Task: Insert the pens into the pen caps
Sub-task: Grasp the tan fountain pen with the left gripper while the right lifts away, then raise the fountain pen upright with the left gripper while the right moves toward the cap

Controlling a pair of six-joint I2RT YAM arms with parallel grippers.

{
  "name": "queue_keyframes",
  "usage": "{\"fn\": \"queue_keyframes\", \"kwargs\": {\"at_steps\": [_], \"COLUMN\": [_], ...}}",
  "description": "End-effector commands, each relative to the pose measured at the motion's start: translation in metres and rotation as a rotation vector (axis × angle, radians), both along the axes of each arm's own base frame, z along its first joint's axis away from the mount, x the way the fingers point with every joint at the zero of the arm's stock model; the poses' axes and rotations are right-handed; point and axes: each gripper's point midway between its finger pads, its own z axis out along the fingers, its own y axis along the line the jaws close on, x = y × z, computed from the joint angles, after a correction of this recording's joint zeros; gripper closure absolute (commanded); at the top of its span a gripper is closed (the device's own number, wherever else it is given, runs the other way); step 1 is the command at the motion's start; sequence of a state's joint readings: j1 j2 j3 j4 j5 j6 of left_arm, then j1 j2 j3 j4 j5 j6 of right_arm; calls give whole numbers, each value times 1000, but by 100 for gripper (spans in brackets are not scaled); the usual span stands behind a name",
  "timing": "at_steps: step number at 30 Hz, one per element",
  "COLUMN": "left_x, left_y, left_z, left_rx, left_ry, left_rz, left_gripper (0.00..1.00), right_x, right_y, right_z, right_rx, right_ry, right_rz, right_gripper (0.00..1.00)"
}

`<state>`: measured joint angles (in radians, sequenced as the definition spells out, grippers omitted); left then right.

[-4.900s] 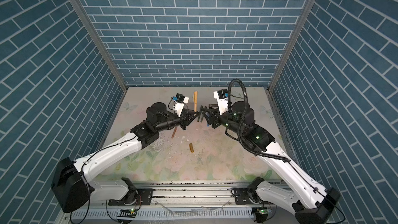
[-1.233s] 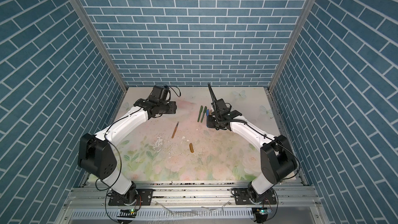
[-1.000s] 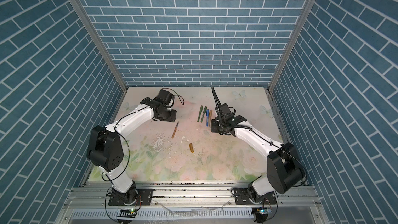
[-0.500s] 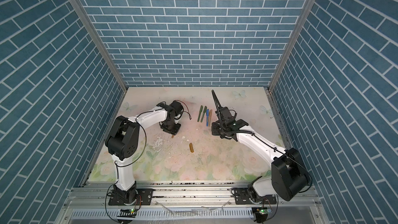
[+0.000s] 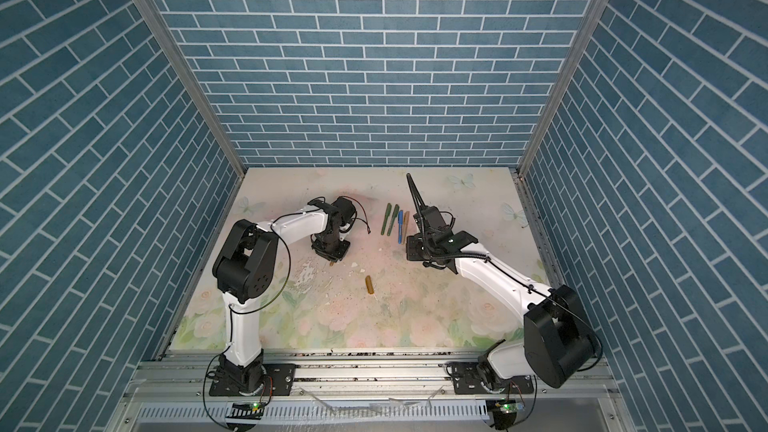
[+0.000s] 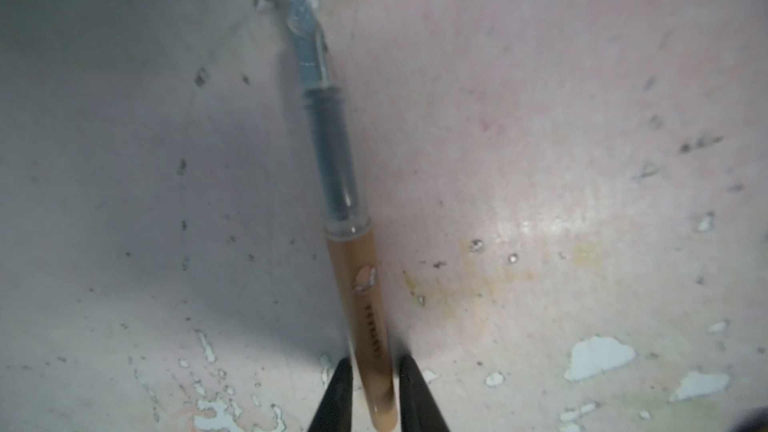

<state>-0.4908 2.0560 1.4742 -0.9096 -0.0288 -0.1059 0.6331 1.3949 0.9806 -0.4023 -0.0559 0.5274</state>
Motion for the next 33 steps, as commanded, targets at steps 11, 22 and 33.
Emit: {"fn": "queue_keyframes", "kwargs": {"at_steps": [11,22,33], "left_x": [11,18,-18], "left_y": [-6,-68,-127], "left_z": [2,83,183], "left_rx": [-6,-447,-958], "left_ry": [-20,-211,-405], "left_rz": [-8,-28,-220], "left_gripper": [94,100,100], "right_x": [2,-6,-15], "right_y": [6,31,66], "right_z": [12,54,119], "right_rx": [31,287,594], "right_ry": [-27,-156,-224], "right_rz": [-2,79,198], "right_gripper": [81,71,47]}}
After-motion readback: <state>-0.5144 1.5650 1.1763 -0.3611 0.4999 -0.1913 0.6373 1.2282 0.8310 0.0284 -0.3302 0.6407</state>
